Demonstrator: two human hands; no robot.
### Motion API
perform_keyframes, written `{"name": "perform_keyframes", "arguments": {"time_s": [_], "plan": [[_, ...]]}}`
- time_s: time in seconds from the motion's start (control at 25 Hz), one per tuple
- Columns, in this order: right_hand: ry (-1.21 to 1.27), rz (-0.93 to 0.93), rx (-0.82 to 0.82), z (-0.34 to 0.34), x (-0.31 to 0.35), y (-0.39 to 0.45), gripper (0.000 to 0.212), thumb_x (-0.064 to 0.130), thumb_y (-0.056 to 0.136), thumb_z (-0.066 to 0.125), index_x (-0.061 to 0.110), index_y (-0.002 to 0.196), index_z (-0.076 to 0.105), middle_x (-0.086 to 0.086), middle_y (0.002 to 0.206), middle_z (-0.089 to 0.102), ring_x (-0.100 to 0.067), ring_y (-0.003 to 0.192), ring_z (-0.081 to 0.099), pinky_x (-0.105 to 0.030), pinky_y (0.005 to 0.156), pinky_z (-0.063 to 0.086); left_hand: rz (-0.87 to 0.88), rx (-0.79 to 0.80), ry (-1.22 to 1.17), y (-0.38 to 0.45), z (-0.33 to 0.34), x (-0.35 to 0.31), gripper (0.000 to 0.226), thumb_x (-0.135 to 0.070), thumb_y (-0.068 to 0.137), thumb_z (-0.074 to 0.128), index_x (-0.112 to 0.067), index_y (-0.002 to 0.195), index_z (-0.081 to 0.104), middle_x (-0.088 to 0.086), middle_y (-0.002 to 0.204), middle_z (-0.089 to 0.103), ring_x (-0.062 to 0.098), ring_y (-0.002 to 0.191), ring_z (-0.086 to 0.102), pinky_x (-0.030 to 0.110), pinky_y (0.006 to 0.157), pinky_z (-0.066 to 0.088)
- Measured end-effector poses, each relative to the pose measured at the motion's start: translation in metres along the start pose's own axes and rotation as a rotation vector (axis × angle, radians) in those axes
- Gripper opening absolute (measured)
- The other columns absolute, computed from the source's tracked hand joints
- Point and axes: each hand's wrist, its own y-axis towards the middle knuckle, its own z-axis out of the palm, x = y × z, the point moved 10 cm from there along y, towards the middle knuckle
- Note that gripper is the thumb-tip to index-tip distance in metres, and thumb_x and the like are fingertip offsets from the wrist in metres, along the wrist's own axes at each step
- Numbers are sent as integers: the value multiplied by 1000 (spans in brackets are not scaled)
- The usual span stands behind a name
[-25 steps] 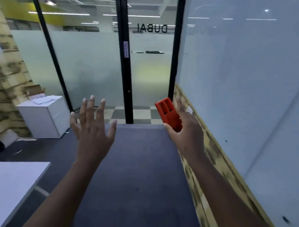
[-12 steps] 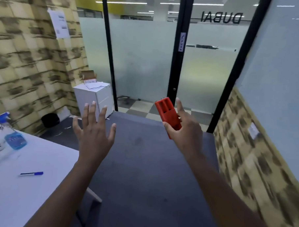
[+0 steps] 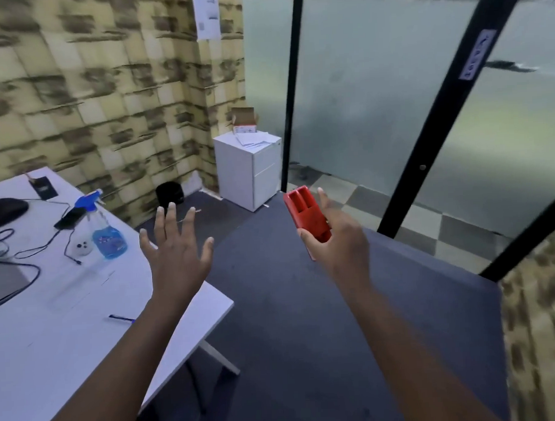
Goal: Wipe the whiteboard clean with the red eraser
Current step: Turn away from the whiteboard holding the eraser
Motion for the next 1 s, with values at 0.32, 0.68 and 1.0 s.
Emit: {"name": "perform_keyframes", "arguments": {"time_s": [0.32, 0.68, 1.0], "plan": [[119, -111, 338, 196, -3, 110, 89, 52, 85, 77, 38, 161, 34, -2, 104, 67, -25, 98, 63, -43, 79, 57, -239, 109, 177, 44, 90, 89, 69, -35, 97, 72, -9, 157, 47, 27, 165, 36, 44, 155, 30, 75, 112, 28], [81, -282, 789, 386, 27, 122, 103, 61, 88, 68, 42, 164, 1, 2, 114, 66, -22, 108, 65, -41, 88, 55, -562, 300, 209, 34, 165, 139, 74, -42, 101, 67, -19, 164, 37, 20, 173, 22, 40, 161, 22, 67, 121, 25], [-55, -273, 1151, 498, 46, 15, 110, 55, 90, 72, 32, 166, -4, -8, 134, 62, -30, 120, 63, -45, 99, 52, -736, 493, 235, -51, 206, 182, 76, -42, 95, 76, -16, 160, 46, 21, 168, 35, 42, 155, 35, 69, 114, 38]]}}
